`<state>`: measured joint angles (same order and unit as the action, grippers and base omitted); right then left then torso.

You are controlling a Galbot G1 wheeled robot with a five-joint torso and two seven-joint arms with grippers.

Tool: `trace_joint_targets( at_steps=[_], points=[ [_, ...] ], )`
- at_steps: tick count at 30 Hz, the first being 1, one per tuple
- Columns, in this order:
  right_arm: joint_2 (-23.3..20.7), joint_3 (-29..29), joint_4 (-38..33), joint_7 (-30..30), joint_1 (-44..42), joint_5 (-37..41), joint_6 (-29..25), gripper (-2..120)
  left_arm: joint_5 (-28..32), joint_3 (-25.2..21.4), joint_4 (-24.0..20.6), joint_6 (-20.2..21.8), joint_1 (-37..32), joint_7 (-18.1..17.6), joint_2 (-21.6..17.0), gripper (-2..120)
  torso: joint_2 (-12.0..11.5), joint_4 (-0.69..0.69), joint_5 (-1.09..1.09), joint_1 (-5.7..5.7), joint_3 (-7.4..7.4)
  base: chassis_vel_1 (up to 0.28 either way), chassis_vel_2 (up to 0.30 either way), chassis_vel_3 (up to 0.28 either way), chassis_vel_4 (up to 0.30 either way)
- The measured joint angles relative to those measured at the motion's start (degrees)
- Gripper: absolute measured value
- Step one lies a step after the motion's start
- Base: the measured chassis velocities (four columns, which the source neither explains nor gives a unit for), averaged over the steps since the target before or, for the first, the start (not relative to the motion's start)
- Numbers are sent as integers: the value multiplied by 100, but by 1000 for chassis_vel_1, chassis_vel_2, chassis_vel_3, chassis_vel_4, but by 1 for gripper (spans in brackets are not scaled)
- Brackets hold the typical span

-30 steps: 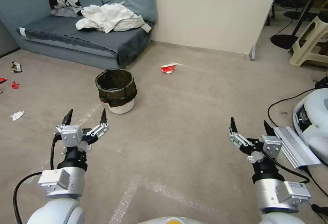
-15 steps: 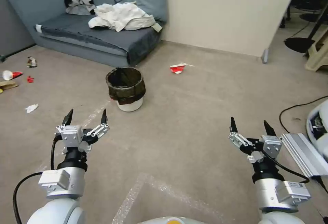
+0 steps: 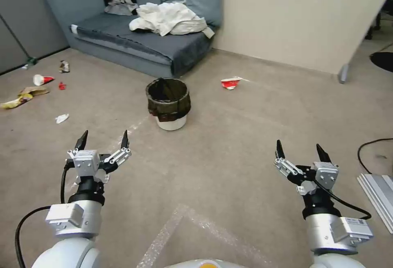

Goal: Pick up the trash can from the floor.

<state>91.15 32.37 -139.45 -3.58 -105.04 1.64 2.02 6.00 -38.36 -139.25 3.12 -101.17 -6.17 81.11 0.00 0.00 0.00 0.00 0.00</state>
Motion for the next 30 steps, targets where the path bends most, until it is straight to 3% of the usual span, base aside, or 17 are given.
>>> trace_joint_targets(
  at_steps=[30],
  points=[
    [-4,2,123,0,39,-8,68,100,-49,10,128,-184,43,-3,17,100,0,0,0,0,0,1,25,26,4]
  ],
)
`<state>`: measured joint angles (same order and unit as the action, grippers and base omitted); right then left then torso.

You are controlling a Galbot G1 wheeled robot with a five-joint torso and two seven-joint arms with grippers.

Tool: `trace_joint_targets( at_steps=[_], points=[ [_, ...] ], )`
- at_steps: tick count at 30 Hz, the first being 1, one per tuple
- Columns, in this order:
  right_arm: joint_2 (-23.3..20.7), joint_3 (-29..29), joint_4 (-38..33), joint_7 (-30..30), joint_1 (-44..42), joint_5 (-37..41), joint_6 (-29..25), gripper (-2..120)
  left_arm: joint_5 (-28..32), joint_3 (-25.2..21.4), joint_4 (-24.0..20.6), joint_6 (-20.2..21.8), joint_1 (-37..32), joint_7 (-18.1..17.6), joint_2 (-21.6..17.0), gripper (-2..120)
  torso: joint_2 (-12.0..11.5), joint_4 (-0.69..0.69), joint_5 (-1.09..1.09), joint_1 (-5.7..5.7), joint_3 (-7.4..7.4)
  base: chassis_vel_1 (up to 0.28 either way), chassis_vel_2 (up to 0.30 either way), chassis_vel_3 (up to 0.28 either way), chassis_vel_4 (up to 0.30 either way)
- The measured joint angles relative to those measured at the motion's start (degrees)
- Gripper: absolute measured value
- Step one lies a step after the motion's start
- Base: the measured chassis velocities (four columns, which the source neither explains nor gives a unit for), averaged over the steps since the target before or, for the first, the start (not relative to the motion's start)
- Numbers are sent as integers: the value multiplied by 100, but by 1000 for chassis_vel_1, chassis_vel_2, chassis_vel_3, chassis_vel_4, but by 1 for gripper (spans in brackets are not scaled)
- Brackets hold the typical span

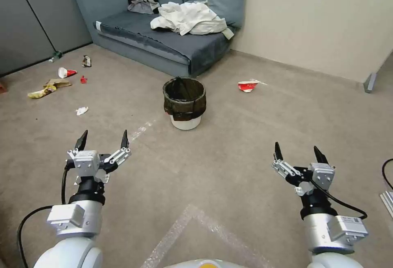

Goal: Pick up the trash can from the floor.

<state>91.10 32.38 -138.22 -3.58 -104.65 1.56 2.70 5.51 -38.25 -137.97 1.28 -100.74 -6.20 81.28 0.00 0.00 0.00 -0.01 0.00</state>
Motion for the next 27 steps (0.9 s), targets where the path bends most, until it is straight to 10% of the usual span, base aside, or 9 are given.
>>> trace_joint_targets(
  at_steps=[27],
  points=[
    [-4,5,102,-30,45,2,-109,100,5,6,28,0,7,1,11,100,0,1,2,1,1,-144,147,149,-146]
  ],
)
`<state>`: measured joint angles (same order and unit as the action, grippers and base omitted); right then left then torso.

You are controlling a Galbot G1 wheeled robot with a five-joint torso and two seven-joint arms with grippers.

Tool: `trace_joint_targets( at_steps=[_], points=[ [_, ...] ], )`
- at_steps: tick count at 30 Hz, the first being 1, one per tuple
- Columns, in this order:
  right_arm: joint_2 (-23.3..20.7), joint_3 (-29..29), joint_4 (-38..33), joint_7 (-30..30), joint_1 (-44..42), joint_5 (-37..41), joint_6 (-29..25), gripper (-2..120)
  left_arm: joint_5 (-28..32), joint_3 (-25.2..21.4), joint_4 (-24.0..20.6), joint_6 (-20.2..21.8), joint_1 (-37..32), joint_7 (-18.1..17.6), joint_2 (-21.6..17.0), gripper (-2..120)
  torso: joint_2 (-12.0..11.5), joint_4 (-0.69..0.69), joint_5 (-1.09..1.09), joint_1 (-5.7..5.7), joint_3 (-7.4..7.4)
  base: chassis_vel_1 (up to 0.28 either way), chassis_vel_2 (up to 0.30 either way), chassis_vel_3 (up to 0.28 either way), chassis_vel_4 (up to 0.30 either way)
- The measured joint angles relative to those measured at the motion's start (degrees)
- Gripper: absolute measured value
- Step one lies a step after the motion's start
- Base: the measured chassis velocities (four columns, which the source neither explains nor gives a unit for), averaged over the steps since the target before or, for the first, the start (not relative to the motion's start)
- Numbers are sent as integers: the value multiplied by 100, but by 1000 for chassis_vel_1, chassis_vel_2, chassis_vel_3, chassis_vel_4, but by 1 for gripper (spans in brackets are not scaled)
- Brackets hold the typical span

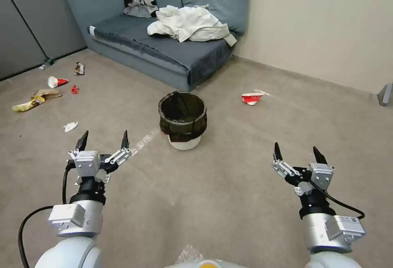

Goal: Pick up the trash can from the floor.

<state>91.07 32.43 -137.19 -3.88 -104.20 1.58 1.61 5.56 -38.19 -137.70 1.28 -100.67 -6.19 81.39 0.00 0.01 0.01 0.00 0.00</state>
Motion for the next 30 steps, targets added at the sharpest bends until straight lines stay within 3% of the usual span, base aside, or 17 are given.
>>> trace_joint_targets(
  at_steps=[23,30],
  points=[
    [9,-26,-27,-23,-41,-29,-44,100,34,-28,39,37,69,-7,-50,100,0,0,-1,0,-1,-176,173,173,-177],
    [-4,-34,-13,-22,1,-31,-16,100,79,-34,253,337,376,78,-72,100,0,-1,-3,0,0,-130,156,144,-152]
  ],
)
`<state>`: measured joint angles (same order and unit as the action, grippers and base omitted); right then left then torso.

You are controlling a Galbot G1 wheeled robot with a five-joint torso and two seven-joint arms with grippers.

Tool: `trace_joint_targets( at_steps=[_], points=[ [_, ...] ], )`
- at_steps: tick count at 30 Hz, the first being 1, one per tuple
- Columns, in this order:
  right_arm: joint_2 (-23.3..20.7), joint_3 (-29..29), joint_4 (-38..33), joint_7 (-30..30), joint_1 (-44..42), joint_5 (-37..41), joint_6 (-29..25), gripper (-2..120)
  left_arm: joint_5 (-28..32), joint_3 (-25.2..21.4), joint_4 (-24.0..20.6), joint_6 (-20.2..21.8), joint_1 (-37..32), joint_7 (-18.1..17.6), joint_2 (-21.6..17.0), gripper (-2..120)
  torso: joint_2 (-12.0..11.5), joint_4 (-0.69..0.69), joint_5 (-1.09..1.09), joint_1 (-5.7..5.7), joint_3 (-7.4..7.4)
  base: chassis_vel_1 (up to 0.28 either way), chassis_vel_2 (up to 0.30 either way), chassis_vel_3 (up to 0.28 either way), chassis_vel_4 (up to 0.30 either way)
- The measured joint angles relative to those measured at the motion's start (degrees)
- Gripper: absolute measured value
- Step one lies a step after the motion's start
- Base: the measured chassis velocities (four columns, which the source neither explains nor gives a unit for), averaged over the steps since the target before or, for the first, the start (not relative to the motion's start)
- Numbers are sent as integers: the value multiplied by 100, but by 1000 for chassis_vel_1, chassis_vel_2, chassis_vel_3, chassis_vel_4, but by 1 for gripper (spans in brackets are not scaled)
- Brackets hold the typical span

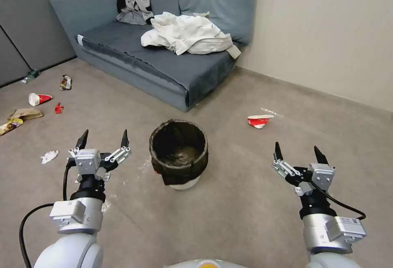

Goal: Pick up the trash can from the floor.

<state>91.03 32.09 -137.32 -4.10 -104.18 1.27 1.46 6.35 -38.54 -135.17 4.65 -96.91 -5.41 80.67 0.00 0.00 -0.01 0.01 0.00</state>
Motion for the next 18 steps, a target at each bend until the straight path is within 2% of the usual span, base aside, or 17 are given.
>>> trace_joint_targets(
  at_steps=[3,9,10,13,14,17,18],
  points=[
    [-28,4,3,-1,30,-1,69,100,197,-4,269,409,358,127,-111,100,0,1,1,0,0,-105,64,64,-68],
    [-49,43,52,-5,46,13,73,100,476,140,609,841,744,226,-277,100,0,0,1,-1,0,-13,7,3,-7],
    [-49,43,52,-5,46,13,73,100,476,140,609,841,744,226,-277,100,0,0,1,-1,0,0,0,0,0],
    [-52,49,119,-6,78,24,53,100,791,272,734,1269,922,238,-368,100,0,0,2,0,0,0,0,0,0],
    [-52,49,119,-6,78,24,53,100,791,272,734,1269,922,238,-368,100,0,0,2,0,0,0,0,0,0],
    [-54,46,195,-6,138,27,48,100,1155,409,921,1700,1114,163,-452,100,0,0,1,0,0,0,0,0,0],
    [-54,46,195,-6,138,27,48,100,1155,409,921,1700,1114,163,-452,100,0,0,1,0,0,0,0,0,0]
  ],
)
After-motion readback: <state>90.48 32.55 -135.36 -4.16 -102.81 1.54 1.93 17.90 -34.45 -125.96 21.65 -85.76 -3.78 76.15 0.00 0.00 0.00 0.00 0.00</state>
